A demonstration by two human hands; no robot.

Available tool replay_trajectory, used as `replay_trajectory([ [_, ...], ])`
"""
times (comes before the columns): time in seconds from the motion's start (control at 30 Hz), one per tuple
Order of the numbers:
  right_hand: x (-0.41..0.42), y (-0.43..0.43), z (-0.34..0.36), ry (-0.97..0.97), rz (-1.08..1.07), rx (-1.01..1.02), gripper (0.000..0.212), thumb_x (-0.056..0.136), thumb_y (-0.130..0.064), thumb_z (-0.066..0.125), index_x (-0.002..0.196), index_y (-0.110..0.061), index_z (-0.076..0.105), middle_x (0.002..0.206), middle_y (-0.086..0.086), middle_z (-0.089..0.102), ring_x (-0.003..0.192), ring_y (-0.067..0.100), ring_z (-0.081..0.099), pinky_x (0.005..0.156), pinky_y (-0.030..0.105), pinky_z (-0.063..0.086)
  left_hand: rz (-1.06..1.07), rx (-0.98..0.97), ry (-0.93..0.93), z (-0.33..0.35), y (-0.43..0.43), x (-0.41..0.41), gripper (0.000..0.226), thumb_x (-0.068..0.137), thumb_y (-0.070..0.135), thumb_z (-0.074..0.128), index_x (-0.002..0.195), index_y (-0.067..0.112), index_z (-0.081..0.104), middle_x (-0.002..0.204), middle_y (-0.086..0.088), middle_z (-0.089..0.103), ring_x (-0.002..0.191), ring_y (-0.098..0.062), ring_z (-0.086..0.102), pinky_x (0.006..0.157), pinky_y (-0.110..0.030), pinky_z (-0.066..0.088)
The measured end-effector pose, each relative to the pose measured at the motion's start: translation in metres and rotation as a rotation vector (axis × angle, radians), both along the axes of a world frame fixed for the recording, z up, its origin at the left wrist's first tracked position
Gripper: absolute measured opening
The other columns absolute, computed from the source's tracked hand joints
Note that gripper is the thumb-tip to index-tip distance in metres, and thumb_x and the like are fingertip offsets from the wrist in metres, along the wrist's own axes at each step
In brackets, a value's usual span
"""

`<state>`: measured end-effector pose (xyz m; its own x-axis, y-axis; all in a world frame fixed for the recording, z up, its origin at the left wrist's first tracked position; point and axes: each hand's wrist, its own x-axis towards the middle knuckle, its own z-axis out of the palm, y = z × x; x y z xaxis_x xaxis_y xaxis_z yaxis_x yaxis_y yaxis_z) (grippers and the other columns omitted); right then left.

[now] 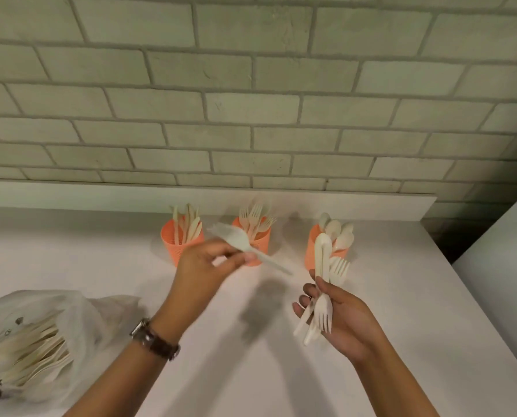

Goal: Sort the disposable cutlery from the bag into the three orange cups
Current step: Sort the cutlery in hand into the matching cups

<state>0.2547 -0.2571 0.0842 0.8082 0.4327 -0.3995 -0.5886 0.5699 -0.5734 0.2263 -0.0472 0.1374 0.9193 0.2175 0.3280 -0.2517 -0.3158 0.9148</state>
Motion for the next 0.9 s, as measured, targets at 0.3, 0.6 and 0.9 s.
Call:
replay_trajectory([
  [0.3, -0.002, 0.000, -0.018, -0.053, -0.007, -0.104, 0.020, 0.084, -0.012, 0.053, 0.104, -0.012, 0.053, 0.066, 0.004, 0.044, 0.055, 0.016, 0.042, 0.055, 0.030, 0.041, 0.340, 0.092, 0.099, -0.041, 0.020, 0.121, 0.015, 0.079, 0.021, 0.071, 0.083, 0.007, 0.074, 0.075, 0.001, 0.069, 0.063, -0.002, 0.059, 0.061, -0.011, 0.043],
  [0.6, 0.002, 0.003, -0.019, -0.031, -0.014, -0.182, 0.022, 0.081, -0.018, 0.060, 0.100, -0.013, 0.053, 0.064, 0.003, 0.046, 0.058, 0.018, 0.047, 0.060, 0.032, 0.047, 0.316, 0.279, 0.297, -0.084, 0.022, 0.121, 0.058, 0.075, 0.021, 0.075, 0.128, 0.014, 0.053, 0.114, -0.008, 0.053, 0.091, -0.016, 0.052, 0.082, -0.019, 0.037],
  [0.9, 0.000, 0.009, -0.016, 0.004, 0.150, -0.090, 0.027, 0.089, -0.028, 0.039, 0.101, -0.008, 0.052, 0.068, 0.007, 0.046, 0.061, 0.023, 0.047, 0.062, 0.036, 0.045, -0.418, 0.714, -0.102, -0.053, -0.025, 0.035, 0.022, 0.086, 0.034, 0.051, 0.103, 0.038, 0.064, 0.105, 0.021, 0.055, 0.099, 0.004, 0.047, 0.084, -0.007, 0.037],
])
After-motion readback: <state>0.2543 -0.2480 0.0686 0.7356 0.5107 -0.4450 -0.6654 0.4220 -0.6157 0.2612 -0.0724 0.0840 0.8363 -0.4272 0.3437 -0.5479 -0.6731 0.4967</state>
